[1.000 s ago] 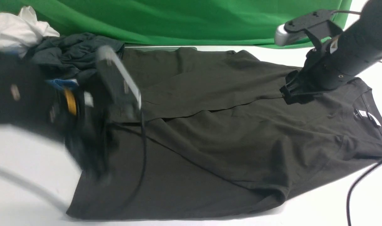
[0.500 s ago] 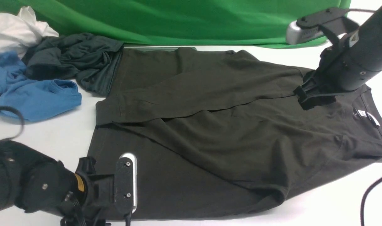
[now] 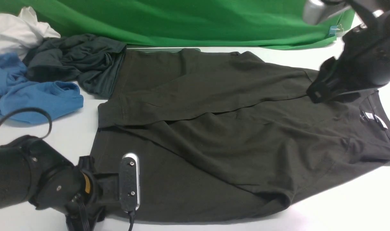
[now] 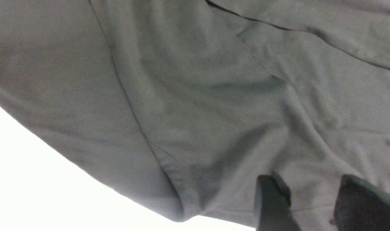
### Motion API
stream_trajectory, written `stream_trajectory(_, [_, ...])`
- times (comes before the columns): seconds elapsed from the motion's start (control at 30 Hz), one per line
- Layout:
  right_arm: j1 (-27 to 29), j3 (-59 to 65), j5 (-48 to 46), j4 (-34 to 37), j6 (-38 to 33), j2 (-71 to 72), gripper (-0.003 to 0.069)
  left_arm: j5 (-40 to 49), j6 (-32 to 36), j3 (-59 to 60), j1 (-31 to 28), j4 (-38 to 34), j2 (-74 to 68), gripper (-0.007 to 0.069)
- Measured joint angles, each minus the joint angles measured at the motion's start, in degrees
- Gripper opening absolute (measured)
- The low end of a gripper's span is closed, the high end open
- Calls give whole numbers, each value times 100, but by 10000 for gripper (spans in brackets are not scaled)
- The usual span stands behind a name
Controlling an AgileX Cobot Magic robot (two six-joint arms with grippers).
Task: Fold a long-sleeved shirt on a white desktop.
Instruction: 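Grasp the near edge of the shirt at its hem and shoulder corners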
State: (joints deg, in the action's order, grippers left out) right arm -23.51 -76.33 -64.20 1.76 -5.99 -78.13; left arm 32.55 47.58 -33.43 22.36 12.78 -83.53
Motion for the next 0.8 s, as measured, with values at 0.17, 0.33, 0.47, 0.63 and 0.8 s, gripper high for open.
stream_trajectory(0.17, [73, 939, 147, -409, 641, 216, 312, 706, -111, -366, 0, -676, 707, 27])
stream_trajectory(0.33, [591, 1979, 566, -450, 1233, 222, 382, 1266, -210, -387, 0, -1429, 1189, 27])
stream_trajectory(0.47, [1336, 2849, 1231, -471, 1874, 229, 527, 1901, -461, -308, 0, -1603, 1381, 27])
stream_trajectory(0.63, [2017, 3599, 2501, -239, 2646, 24, 597, 2144, -595, -283, 0, -1603, 1420, 27])
stream_trajectory(0.8, [2180, 3693, 3088, 24, 2766, -538, 582, 1887, -595, -283, 0, -1603, 1420, 27])
